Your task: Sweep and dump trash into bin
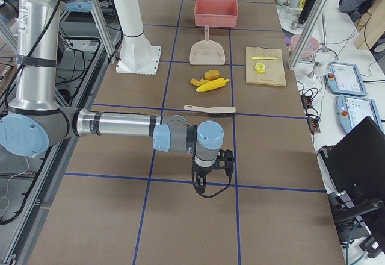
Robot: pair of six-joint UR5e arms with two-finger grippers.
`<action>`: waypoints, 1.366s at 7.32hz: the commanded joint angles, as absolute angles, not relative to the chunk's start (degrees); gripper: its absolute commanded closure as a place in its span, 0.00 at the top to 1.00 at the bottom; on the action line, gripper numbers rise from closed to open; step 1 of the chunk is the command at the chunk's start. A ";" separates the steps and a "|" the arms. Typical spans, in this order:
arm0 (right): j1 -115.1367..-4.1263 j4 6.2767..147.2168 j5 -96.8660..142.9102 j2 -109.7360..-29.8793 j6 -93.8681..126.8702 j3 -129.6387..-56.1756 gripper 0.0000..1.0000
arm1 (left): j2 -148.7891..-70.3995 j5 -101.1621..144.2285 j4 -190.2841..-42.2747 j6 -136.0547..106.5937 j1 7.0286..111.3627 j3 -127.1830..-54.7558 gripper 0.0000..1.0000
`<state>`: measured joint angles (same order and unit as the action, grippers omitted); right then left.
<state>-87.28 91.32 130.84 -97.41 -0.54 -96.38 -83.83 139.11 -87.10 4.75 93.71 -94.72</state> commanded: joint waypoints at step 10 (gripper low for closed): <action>-72.13 91.23 133.61 -92.14 12.23 -98.79 1.00 | -87.95 138.52 -74.43 4.57 93.52 -107.46 0.98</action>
